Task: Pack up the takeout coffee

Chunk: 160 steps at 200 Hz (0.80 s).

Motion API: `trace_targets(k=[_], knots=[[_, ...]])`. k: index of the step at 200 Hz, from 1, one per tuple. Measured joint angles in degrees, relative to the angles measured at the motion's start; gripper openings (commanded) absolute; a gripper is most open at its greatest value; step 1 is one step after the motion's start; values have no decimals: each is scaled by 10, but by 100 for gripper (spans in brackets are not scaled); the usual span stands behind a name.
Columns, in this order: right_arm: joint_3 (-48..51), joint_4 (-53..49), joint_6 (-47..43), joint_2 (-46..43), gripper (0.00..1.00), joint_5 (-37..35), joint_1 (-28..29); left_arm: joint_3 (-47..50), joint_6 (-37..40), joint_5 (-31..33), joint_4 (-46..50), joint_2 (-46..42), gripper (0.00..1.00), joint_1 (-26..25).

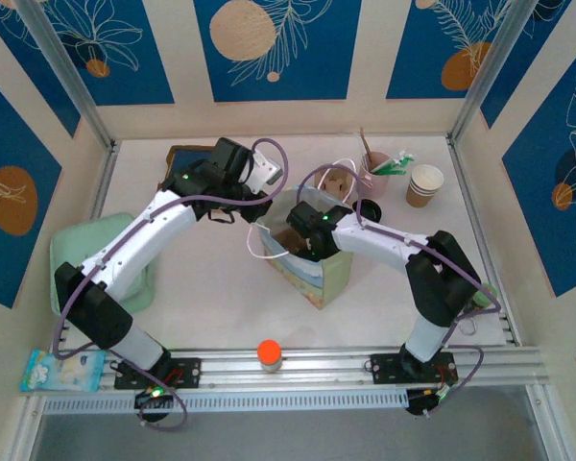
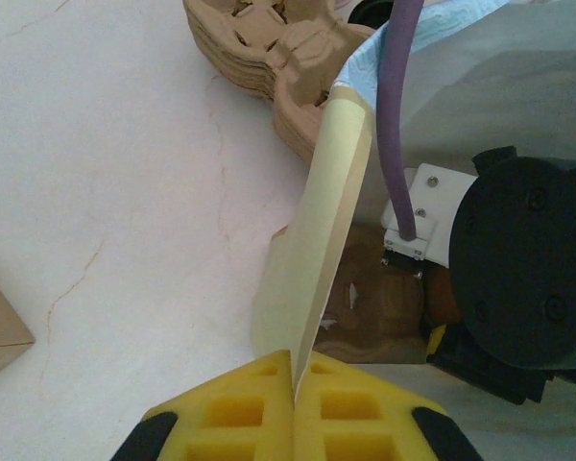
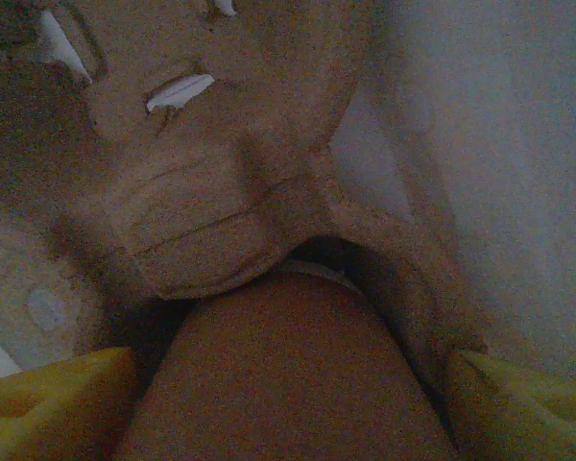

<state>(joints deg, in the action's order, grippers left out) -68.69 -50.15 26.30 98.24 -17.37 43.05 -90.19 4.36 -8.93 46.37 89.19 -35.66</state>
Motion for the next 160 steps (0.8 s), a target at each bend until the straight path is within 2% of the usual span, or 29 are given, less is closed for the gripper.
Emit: trace_targets(k=[160], knots=[[-24,-14,-9,26,29,5,0,1,0,0,-2,0,6,0]])
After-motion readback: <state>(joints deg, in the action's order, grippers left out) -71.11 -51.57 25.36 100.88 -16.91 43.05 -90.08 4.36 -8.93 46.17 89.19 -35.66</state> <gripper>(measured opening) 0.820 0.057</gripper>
